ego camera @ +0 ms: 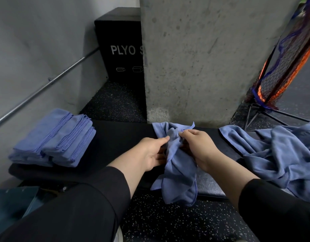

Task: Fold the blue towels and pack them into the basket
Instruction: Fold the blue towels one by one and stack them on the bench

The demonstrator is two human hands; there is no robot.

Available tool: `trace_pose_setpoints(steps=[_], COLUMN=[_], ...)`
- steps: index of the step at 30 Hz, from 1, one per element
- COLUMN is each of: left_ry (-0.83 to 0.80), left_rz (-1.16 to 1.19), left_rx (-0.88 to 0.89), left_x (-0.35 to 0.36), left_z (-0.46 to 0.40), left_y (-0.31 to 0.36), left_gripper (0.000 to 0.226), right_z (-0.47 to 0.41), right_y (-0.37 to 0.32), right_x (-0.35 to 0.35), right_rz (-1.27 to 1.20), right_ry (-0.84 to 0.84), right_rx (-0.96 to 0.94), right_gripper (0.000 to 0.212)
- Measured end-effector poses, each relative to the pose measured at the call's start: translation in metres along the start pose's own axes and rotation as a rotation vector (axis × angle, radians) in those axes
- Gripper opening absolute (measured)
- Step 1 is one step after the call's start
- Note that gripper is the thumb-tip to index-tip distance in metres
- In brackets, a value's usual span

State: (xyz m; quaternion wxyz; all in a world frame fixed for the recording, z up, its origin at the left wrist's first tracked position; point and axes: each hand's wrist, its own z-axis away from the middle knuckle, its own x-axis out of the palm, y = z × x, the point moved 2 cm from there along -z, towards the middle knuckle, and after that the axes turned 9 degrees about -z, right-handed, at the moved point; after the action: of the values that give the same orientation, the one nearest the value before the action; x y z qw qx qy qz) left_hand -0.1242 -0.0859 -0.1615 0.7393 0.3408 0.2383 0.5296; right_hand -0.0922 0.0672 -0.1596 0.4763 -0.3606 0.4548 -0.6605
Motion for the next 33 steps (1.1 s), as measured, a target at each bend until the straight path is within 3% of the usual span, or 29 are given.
trace_pose_setpoints(steps=[5, 8, 12, 14, 20, 23, 26, 28, 30, 32, 33], left_ry=[-0.051, -0.02, 0.064, 0.1, 0.143, 0.241, 0.357, 0.397, 0.457, 0.353, 0.259], left_rz=[0.096, 0.19, 0.469, 0.501, -0.491, -0.738, -0.889, -0.677, -0.207, 0.301, 0.414], left_rx=[0.009, 0.069, 0.176, 0.196, 0.148, 0.175, 0.27, 0.391, 0.453, 0.476, 0.442], left_x=[0.003, 0.004, -0.005, -0.013, -0.005, -0.001, 0.005, 0.003, -0.007, -0.021, -0.023], left_z=[-0.004, -0.003, -0.005, -0.006, -0.006, -0.018, -0.025, -0.027, -0.026, -0.024, -0.023], left_y=[0.006, 0.014, 0.028, 0.028, 0.0, -0.008, -0.008, 0.001, 0.022, 0.04, 0.042], left_gripper=[0.014, 0.017, 0.017, 0.012, 0.019, 0.03, 0.017, 0.01, 0.026, 0.023, 0.02], right_z=[0.002, 0.003, -0.001, -0.003, -0.016, -0.022, -0.018, -0.016, -0.019, -0.027, -0.031], right_y=[-0.008, -0.018, -0.028, -0.029, -0.019, -0.015, -0.016, -0.021, -0.029, -0.034, -0.032], right_x=[-0.01, -0.015, -0.022, -0.025, -0.034, -0.038, -0.04, -0.046, -0.057, -0.069, -0.071], right_rz=[-0.089, -0.191, -0.311, -0.348, -0.363, -0.372, -0.305, -0.221, -0.18, -0.299, -0.393], right_ry=[-0.027, -0.069, -0.011, 0.015, 0.17, 0.198, 0.184, 0.202, 0.277, 0.327, 0.304], right_rx=[-0.028, -0.063, -0.066, -0.032, 0.075, 0.127, 0.109, 0.063, 0.028, 0.047, 0.092], right_gripper=[0.033, 0.031, 0.032, 0.034, 0.028, 0.035, 0.032, 0.028, 0.026, 0.027, 0.033])
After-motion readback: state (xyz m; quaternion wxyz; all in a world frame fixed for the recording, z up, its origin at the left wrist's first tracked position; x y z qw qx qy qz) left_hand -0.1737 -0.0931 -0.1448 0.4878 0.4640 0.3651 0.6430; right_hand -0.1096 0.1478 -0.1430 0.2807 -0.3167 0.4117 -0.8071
